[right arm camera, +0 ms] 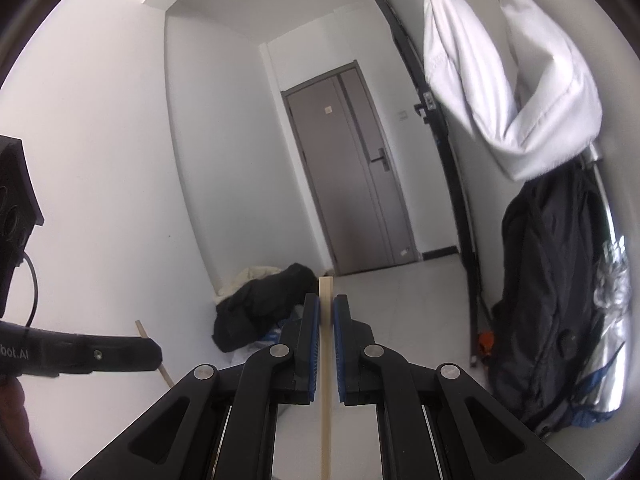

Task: Organize utensils
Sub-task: 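Raise both held chopsticks up over the white utensil holder's opening, then open both grippers to drop the chopsticks into the holder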

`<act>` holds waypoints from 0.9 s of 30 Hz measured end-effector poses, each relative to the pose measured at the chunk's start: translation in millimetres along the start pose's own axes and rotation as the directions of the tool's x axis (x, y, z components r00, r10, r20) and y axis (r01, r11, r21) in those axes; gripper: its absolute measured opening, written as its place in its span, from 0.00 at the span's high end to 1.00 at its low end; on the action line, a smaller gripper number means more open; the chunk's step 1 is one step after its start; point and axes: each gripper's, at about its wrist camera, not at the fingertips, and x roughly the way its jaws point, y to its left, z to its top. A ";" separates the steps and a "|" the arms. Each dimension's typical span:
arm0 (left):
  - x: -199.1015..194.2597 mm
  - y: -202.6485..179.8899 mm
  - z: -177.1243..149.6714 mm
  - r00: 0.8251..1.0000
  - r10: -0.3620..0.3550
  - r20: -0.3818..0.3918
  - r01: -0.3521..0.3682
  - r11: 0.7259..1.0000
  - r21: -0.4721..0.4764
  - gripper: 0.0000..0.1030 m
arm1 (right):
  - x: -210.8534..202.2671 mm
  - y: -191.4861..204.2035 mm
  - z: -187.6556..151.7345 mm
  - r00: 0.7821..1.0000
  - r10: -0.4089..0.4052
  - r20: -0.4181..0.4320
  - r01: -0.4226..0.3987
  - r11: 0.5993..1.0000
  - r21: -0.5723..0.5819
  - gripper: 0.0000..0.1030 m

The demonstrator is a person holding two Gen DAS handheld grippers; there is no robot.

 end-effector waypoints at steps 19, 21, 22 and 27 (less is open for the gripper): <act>-28.9 24.1 -33.9 0.988 0.144 0.058 -0.135 0.981 -0.140 0.28 | -90.3 4.5 -40.5 0.985 0.100 -0.143 -0.103 0.995 -0.011 0.59; -39.0 23.4 -39.9 0.982 0.174 0.072 -0.163 0.978 -0.133 0.28 | -110.5 7.2 -41.8 0.987 0.087 -0.138 -0.090 0.996 -0.019 0.53; -44.2 22.1 -43.9 0.980 0.182 0.083 -0.171 0.978 -0.124 0.27 | -116.3 8.0 -41.0 0.987 0.084 -0.134 -0.087 0.996 -0.016 0.47; -66.2 10.2 -60.7 0.971 0.210 0.111 -0.200 0.975 -0.094 0.20 | -149.9 15.7 -44.0 0.990 0.071 -0.125 -0.073 0.997 -0.011 0.34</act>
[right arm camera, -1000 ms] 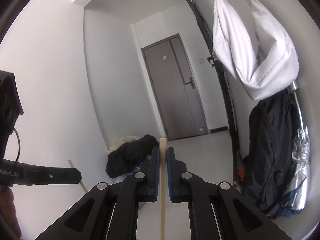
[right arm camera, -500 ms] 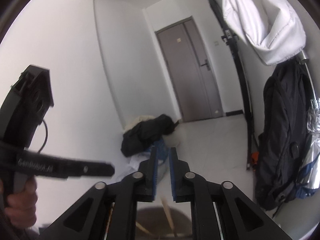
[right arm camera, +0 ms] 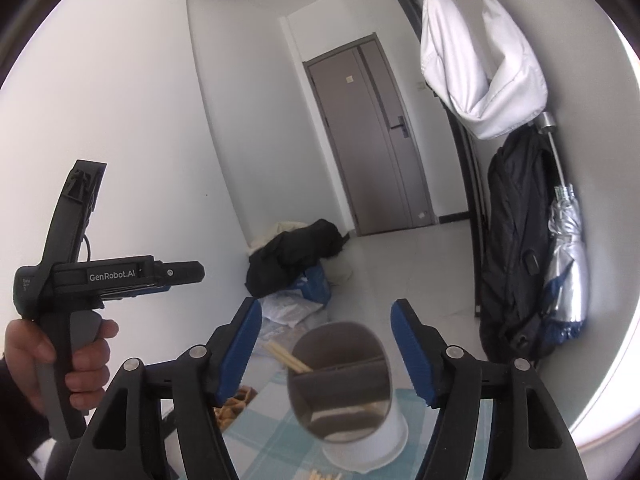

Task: Organize utensils
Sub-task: 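Open both grippers to drop the chopsticks into the holder, then lower the right gripper to the chopstick pile and grasp another chopstick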

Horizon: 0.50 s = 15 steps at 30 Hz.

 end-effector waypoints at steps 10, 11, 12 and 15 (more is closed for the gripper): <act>-28.6 -6.2 -44.8 0.997 -0.023 0.067 0.023 1.000 0.001 0.09 | -47.8 16.8 -15.3 0.996 -0.081 0.035 0.082 0.996 -0.037 0.06; -29.8 -4.9 -52.3 0.997 -0.032 0.065 0.033 0.999 -0.012 0.08 | -50.7 17.4 -18.0 0.996 -0.088 0.032 0.089 0.995 -0.041 0.06; -30.5 -3.7 -58.0 0.997 -0.031 0.065 0.033 0.999 -0.022 0.07 | -54.8 18.5 -22.4 0.995 -0.096 0.031 0.097 0.994 -0.042 0.05; -32.9 -4.7 -75.7 0.996 -0.025 0.080 0.028 0.999 -0.030 0.07 | -61.7 21.9 -34.6 0.991 -0.132 0.020 0.133 0.990 -0.049 0.00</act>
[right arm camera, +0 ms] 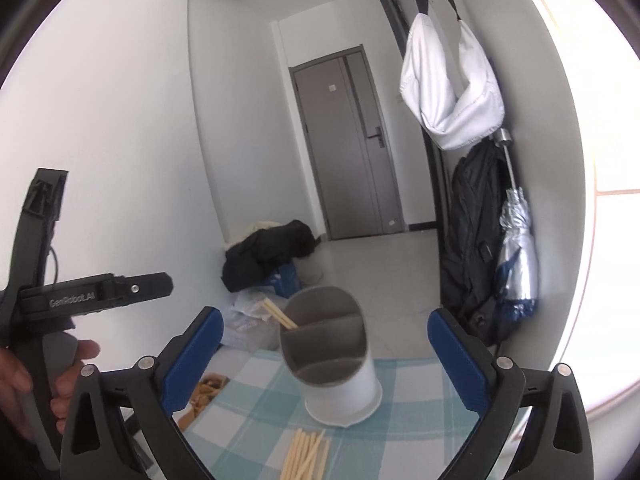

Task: Organize utensils
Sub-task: 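Lower the right gripper to the chopstick pile and grasp another chopstick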

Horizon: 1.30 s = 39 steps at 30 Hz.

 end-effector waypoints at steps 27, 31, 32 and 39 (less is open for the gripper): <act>57.1 45.2 -66.8 0.964 0.109 -0.241 -0.128 0.990 -0.065 0.07 | 81.2 -7.5 -89.5 0.867 -0.036 -0.496 0.046 0.999 0.008 0.02; 65.2 61.1 -65.2 0.954 0.088 -0.287 -0.130 0.983 -0.131 0.07 | 108.2 -2.0 -99.4 0.816 -0.054 -0.575 0.047 0.999 -0.027 0.12; 67.1 63.0 -64.0 0.953 0.087 -0.290 -0.132 0.981 -0.139 0.07 | 114.7 -0.1 -102.0 0.805 -0.055 -0.591 0.042 0.998 -0.035 0.16; 72.4 77.0 -59.6 0.944 0.075 -0.322 -0.143 0.971 -0.193 0.07 | 166.3 17.1 -128.5 0.713 -0.087 -0.695 0.011 0.994 -0.113 0.42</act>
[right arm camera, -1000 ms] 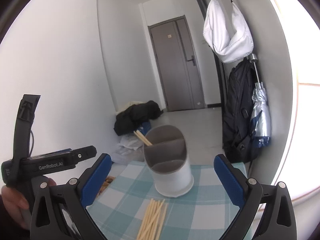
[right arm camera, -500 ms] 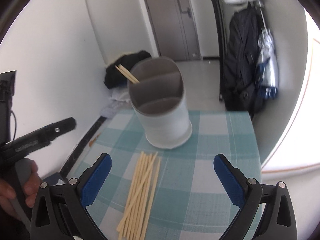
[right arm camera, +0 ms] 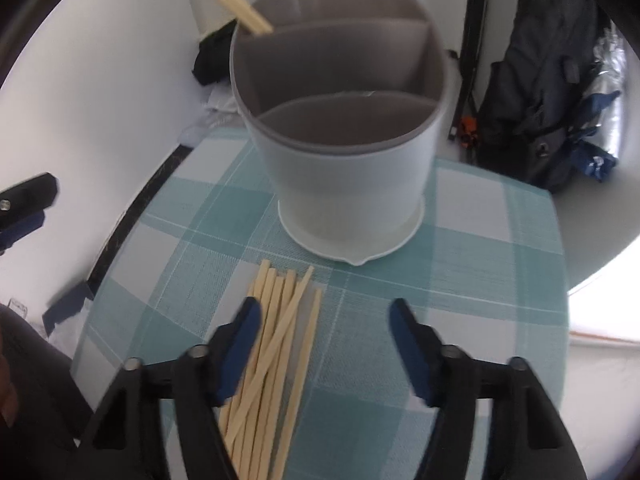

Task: Organize utensils
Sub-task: 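Lower the right gripper to the chopstick pile and grasp another chopstick, then lift the chopstick with the right gripper while the left gripper grasps one from the pile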

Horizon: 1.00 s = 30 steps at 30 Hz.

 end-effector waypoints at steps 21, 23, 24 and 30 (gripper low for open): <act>15.8 28.3 15.6 0.996 -0.034 -0.077 0.024 0.992 -0.122 0.07 | 33.1 16.4 -3.7 1.000 0.010 -0.021 -0.010 1.000 0.007 0.96; 18.3 27.3 14.5 0.996 -0.021 -0.086 0.011 0.993 -0.118 0.07 | 27.1 14.2 -5.2 1.000 0.031 -0.004 -0.031 0.999 0.027 0.96; 19.0 26.3 13.5 0.996 -0.020 -0.091 0.010 0.993 -0.116 0.07 | 22.8 13.1 -6.9 0.999 0.040 0.009 -0.040 0.999 0.031 0.96; 27.5 10.2 0.5 0.990 -0.027 -0.142 0.022 0.999 -0.036 0.07 | -16.5 -6.1 -15.8 0.986 0.122 0.109 -0.133 0.986 0.099 0.96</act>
